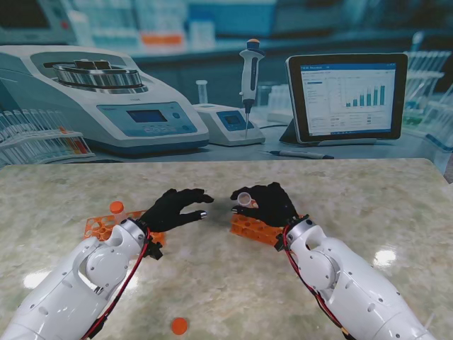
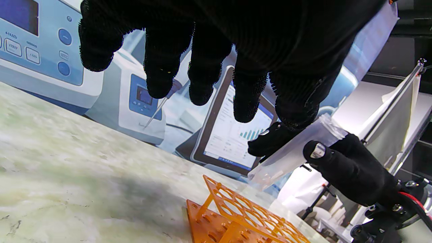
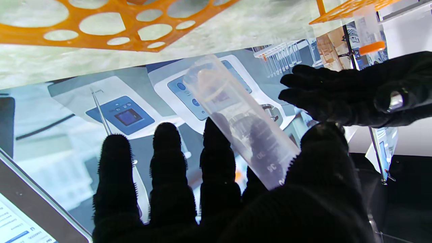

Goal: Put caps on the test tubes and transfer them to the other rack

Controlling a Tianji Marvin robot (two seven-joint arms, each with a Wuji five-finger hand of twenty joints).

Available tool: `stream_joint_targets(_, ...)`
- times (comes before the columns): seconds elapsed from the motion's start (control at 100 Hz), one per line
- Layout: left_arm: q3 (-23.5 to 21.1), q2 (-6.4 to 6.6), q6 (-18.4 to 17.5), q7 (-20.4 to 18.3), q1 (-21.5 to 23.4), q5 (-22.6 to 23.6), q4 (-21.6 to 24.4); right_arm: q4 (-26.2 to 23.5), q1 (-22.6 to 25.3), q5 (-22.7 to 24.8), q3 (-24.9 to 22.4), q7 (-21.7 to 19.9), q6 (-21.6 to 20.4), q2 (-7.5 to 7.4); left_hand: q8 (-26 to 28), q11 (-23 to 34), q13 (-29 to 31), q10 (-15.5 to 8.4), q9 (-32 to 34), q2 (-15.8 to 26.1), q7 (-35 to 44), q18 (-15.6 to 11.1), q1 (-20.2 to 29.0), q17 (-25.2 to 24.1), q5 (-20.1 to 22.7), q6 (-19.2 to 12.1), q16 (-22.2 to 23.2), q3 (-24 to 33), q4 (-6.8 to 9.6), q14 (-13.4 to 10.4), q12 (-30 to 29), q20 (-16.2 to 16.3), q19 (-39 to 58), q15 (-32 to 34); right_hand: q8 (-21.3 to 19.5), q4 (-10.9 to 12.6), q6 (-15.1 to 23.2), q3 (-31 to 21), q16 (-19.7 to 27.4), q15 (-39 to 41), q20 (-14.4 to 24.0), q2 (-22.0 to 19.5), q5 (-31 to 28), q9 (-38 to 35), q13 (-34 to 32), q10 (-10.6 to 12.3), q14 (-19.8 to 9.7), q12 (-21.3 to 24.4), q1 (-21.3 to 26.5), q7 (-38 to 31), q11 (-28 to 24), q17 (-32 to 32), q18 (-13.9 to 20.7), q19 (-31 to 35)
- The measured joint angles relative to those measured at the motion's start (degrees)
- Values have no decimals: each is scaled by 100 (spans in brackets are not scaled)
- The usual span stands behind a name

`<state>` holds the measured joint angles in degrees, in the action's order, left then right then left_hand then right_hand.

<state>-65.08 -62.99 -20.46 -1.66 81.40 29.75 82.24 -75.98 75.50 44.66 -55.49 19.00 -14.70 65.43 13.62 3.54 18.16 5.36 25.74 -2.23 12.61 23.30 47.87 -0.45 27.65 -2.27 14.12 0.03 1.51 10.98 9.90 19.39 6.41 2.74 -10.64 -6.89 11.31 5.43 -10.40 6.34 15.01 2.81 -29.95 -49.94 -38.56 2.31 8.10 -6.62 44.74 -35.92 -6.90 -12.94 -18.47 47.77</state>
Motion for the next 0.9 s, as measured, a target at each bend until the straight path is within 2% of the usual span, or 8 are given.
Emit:
stream_joint_targets(0.11,0,0,-6,-3,-1,-2,0,-200,160,60,-110,38,-40,-17,0,0,0,0,0,0,0,0,0,0,0,0,0,0,0,0,0,0,0,0,-371,5,0,123,-119,224,78,0,-121,-334,-266,0,169,-204,61,-146,-200,-147,-2,160)
stream_joint_targets(0.3,0,0,-18,-4,-1,-2,0,-417,386,195,-241,293,-102,-18,0,0,0,0,0,0,0,0,0,0,0,0,0,0,0,0,0,0,0,0,-1078,63,0,250,-357,323,156,59,-308,-948,-793,0,203,-666,168,-289,-456,-370,-15,285)
stream_joint_targets(0.43,1,2,-20,-7,-1,-2,0,-578,518,262,-303,360,-135,-23,0,0,0,0,1,0,0,-1,0,0,0,0,0,0,0,0,0,0,0,0,-1316,140,-38,317,-496,516,201,133,-531,-1284,-1219,-12,199,-1008,174,-359,-580,-630,-82,415)
stream_joint_targets(0.56,1,2,-30,-8,-1,1,0,-704,642,289,-366,469,-211,-22,0,0,0,0,1,0,0,-1,0,0,0,0,0,0,0,0,0,0,0,0,-1397,164,-225,316,-740,883,284,299,-765,-1610,-1815,-216,10,-1525,275,-517,-914,-1257,-127,705)
stream_joint_targets(0.62,1,2,-35,-9,-1,1,0,-750,694,285,-393,513,-250,-18,0,0,0,0,1,1,0,-1,0,0,0,0,0,0,0,0,0,0,0,0,-1397,-50,-252,-1438,-940,1088,285,903,-866,-1742,-2191,-277,-82,-1831,-315,-651,-1060,-1694,-63,933)
stream_joint_targets(0.67,3,3,-38,-9,-1,1,0,-783,730,265,-407,540,-276,-15,0,0,0,0,1,1,0,-1,0,0,0,0,0,0,0,0,0,0,0,0,-1397,-166,-252,-2174,-1049,1186,220,1186,-922,-1847,-2401,-294,-177,-1990,-501,-735,-1171,-2070,13,1021)
stream_joint_targets(0.78,12,4,-42,-17,-10,-2,-3,-844,789,120,-429,545,-324,0,0,0,0,0,2,24,0,-2,0,0,1,0,0,0,0,0,0,0,0,0,-1321,-239,-252,-2853,-1320,1526,-148,1526,-941,-2029,-2735,-348,-205,-2380,-564,-983,-1566,-2888,126,1392)
stream_joint_targets(0.9,15,4,-50,-19,-21,-5,-18,-876,837,-185,-442,564,-361,50,0,0,0,0,2,28,0,-2,0,0,1,0,0,0,0,0,0,0,0,2,-1238,-276,-248,-3229,-1667,1941,-299,1750,-1073,-2263,-3044,-344,-175,-2791,-564,-1149,-2058,-3580,318,1838)
